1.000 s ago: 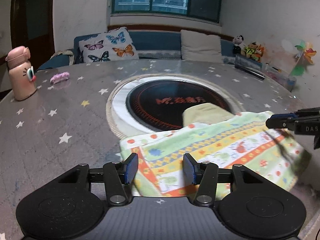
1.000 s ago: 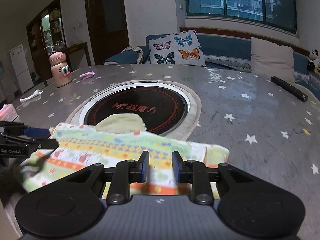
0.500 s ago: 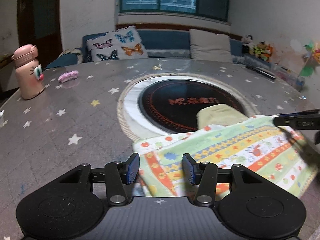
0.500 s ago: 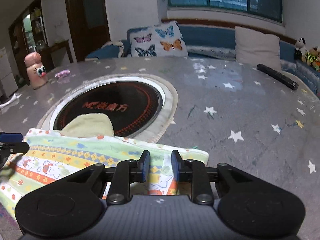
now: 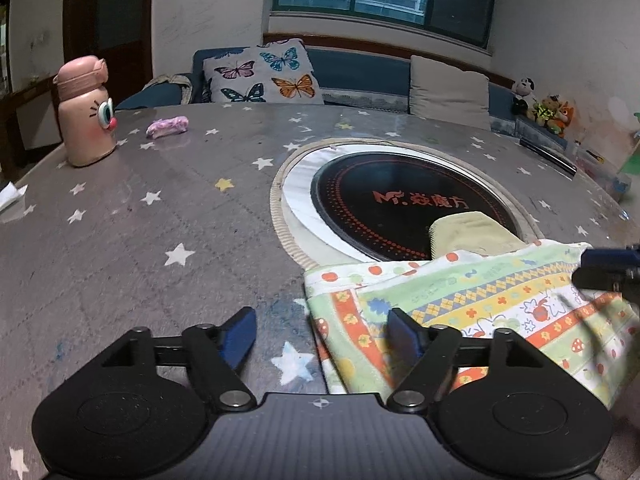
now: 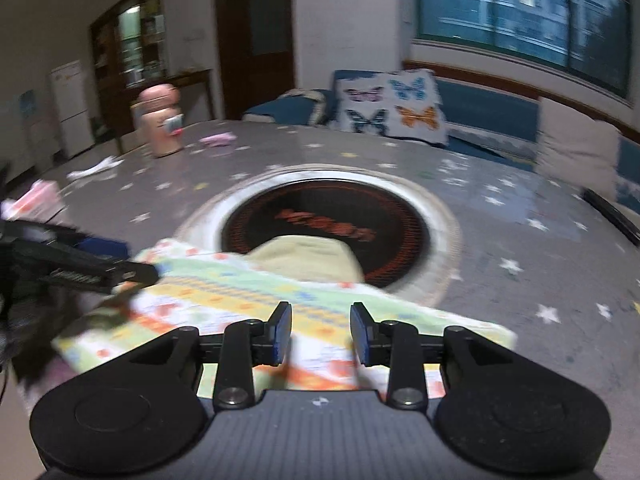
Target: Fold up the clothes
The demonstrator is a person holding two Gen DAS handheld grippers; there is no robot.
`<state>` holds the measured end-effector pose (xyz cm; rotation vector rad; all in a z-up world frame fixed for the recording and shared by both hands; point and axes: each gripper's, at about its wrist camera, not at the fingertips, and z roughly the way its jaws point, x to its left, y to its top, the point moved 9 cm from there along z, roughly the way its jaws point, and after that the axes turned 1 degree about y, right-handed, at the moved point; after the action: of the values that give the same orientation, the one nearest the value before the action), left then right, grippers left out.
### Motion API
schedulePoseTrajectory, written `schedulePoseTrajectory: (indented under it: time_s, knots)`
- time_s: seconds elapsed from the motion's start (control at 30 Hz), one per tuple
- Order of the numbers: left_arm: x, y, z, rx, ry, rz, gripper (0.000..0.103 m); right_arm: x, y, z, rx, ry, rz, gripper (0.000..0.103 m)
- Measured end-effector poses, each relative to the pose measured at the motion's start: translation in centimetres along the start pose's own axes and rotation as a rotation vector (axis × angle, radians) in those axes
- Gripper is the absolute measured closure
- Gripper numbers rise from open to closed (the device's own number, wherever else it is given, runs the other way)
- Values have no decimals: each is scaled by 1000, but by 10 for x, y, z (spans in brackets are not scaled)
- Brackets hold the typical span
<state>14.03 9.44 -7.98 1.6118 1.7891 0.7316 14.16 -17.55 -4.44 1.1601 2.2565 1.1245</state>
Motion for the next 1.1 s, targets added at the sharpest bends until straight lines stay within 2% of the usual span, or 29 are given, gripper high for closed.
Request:
schedulePoseTrajectory:
  time_s: [0.13, 0.4, 0.67, 0.87, 0.97, 1.1]
  knots:
    - [4, -2, -3, -1, 3, -13, 19, 40, -4, 0, 19, 66, -78, 70]
    - [16, 2, -13, -23, 8, -53, 0, 110, -16, 1, 57, 177, -250, 61]
    - [43, 2, -22, -10, 18, -171, 0, 162, -29, 1, 88, 263, -393, 60]
    - [42, -5, -28, 7, -36, -238, 1, 186, -36, 8, 85, 232, -528, 60]
    - [36, -8, -30, 27, -86, -273, 3, 189, -37, 9, 82, 222, -551, 63]
    - [29, -11, -32, 60, -137, -319, 6, 190, -35, 7, 75, 228, -547, 79]
